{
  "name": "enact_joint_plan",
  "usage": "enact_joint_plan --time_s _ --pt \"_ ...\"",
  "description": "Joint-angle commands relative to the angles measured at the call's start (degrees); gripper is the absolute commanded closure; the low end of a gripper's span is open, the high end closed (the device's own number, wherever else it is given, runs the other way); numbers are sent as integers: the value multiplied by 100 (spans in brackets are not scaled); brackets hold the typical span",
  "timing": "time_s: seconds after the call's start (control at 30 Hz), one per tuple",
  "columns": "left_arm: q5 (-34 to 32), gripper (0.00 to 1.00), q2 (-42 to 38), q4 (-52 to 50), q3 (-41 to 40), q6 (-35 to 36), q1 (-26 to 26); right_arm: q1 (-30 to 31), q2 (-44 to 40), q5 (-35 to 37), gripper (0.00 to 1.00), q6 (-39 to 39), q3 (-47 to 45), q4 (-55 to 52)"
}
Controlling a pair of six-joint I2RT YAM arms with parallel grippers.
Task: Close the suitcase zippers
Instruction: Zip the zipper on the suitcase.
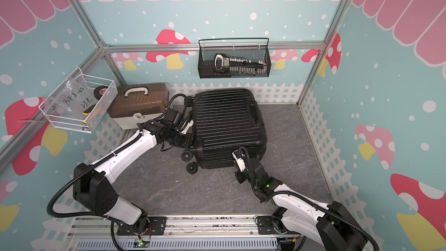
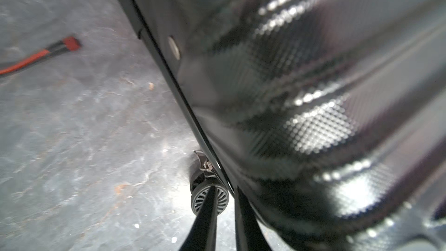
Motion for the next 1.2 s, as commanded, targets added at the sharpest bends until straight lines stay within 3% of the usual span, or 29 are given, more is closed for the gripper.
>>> enact_joint_plan --time_s 0.0,0.3,0.43,0.63,0.73,1.03,1.17 --pt "1166 82 -8 530 -54 -216 -577 95 59 -516 100 -156 215 304" --pt "1215 81 170 749 111 -390 -1124 101 77 -535 100 -129 217 363" --pt "219 74 -78 610 85 -322 -1124 101 -90 -252 100 -88 115 327" --pt "-1110 32 -833 378 -111 303 -1110 101 -328 52 100 -103 -33 134" --pt "-954 19 -1228 430 -326 912 -1107 101 -353 52 100 -102 -65 132" --pt "423 17 -1774 486 -1051 4071 -1112 101 -249 44 100 -75 -66 177" --pt "602 14 -1719 512 -1137 4804 -1114 101 -238 67 100 -77 -71 182"
